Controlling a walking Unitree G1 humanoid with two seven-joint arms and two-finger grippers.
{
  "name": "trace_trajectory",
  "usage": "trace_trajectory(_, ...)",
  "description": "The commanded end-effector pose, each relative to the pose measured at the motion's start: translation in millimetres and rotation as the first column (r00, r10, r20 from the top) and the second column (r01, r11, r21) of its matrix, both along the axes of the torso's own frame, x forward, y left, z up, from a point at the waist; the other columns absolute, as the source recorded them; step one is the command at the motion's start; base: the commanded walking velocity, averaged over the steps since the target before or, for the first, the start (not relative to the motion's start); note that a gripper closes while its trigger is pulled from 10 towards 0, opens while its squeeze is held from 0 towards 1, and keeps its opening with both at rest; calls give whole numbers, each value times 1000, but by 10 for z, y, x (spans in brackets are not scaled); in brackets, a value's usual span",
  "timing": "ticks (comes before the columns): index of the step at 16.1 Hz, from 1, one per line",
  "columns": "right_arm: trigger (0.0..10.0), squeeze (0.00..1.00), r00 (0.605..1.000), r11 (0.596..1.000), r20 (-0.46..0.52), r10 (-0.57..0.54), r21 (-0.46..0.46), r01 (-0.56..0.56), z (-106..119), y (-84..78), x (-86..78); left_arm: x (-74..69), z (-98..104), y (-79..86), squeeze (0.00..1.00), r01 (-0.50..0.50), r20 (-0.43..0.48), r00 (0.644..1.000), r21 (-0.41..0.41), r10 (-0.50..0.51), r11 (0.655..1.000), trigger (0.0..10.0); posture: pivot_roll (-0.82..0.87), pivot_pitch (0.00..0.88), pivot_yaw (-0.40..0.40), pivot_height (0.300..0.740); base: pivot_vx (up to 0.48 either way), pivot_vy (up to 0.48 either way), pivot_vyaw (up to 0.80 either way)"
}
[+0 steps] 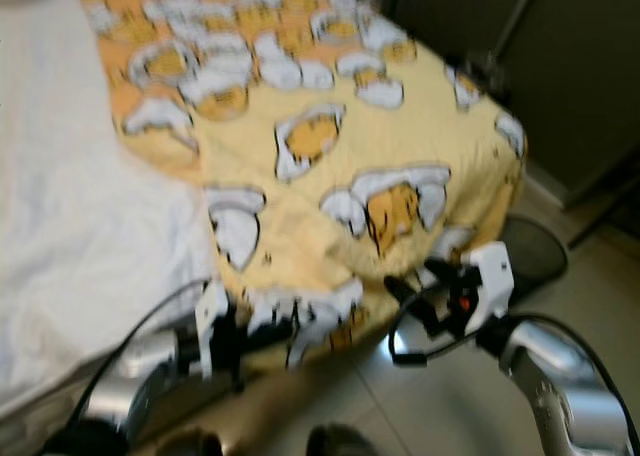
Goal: Clean up the room
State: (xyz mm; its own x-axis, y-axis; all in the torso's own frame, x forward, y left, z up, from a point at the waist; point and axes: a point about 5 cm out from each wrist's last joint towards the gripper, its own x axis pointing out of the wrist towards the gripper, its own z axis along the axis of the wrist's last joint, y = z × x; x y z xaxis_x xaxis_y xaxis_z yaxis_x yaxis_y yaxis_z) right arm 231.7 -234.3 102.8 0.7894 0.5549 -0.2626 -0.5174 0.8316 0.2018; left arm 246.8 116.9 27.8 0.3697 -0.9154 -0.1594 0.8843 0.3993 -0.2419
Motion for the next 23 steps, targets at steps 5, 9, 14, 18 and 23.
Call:
trace_trajectory(5, 10000, 0, 1000, 1000, 1, -11, -10, 11, -3, -22, -21, -3, 59, -49, 0, -41, -20, 999, 10, 41, 999, 10000, -196, 103, -65, 736, 0, 0, 0)
trace_trajectory(9, 10000, 0, 1000, 1000, -4, -9, -12, 9, -14, -14, -36, -11, 50, -97, 0, -50, -27, 998, 28, 51, 998, 10000, -197, 106, -63, 736, 0, 0, 0)
trace_trajectory(14, 10000, 0, 1000, 1000, -6, -10, -12, 10, -26, -11, -69, -165, -74, -143, 0, -54, -77, 995, 41, 57, 998, 10000, -202, 113, -50, 736, 0, 0, 0)
trace_trajectory(18, 10000, 0, 1000, 1000, -20, -5, -16, 4, -40, -14, -120, -346, -136, -295, 0, 37, -56, 998, 53, -34, 998, 10000, -210, 125, -59, 736, 0, 0, 0)
trace_trajectory(23, 10000, 0, 998, 998, -42, 37, -45, -39, -10, -79, -213, -472, -281, -346, 0, 178, -131, 977, 79, -166, 981, 10000, -236, 130, -79, 736, 0, 0, 0)
